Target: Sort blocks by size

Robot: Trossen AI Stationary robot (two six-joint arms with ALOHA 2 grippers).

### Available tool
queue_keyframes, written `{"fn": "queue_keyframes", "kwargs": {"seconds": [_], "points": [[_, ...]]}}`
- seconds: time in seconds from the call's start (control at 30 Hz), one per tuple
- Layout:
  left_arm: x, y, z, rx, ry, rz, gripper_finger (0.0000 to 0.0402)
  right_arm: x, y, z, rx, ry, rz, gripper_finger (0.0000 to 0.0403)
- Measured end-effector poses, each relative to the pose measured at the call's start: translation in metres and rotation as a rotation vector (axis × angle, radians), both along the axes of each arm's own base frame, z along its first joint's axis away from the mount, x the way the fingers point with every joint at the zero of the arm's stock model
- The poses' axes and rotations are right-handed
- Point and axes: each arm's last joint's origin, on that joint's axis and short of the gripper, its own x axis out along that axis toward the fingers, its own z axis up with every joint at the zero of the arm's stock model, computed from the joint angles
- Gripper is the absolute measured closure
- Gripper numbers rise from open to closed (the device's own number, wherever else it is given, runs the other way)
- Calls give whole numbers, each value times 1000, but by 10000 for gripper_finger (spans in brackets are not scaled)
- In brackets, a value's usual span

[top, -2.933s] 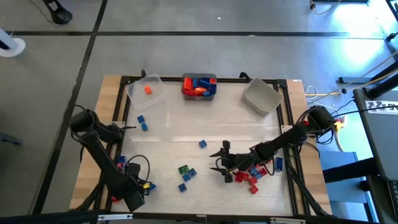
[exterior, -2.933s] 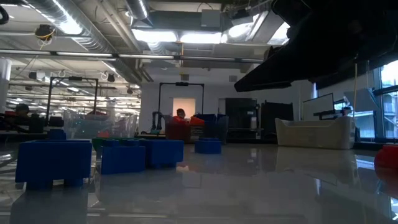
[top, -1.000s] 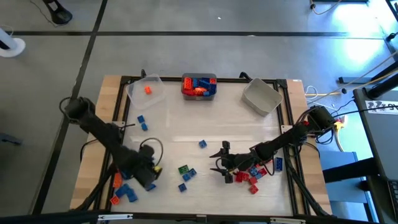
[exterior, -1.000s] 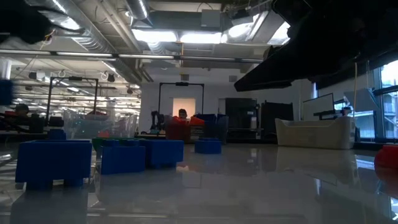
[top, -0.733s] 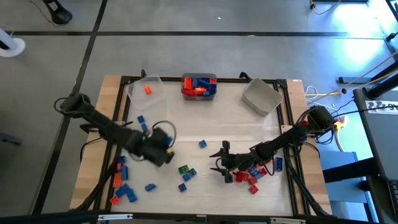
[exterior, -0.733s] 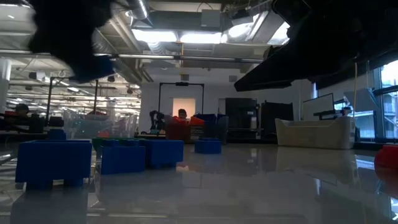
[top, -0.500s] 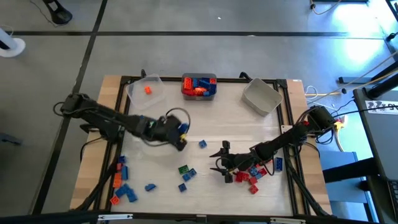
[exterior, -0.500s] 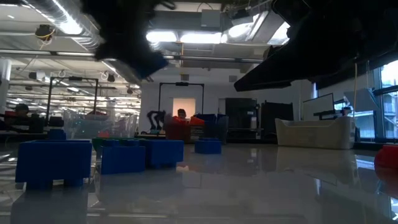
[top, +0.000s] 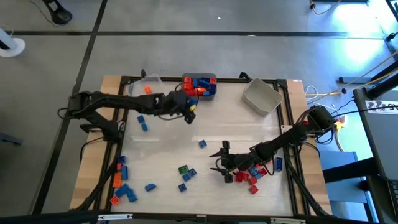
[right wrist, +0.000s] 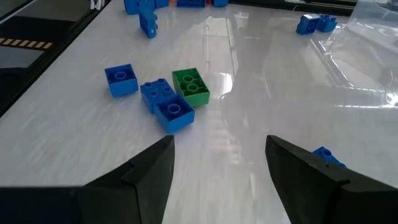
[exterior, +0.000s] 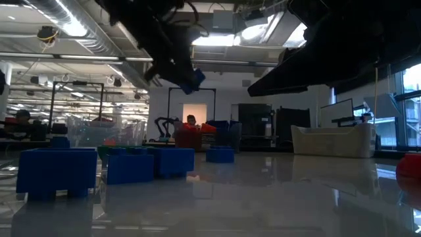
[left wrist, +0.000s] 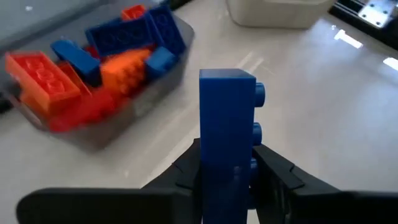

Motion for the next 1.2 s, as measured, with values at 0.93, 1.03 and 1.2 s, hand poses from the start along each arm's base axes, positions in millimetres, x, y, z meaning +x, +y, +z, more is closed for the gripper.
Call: {"fn": "queue_keyframes", "kwargs": {"seconds": [0.93,1.03,1.2], "points": [[32,167,-13,-137,167,163,314,5,-12,-1,-63,5,-26,155],[34,170,-20,-167,172,171,314,5,-12,-1,-65,10,-23,155],[37,174,-18,-145,129,175,313,4,-12,-3,-71,25,-20,155]]}}
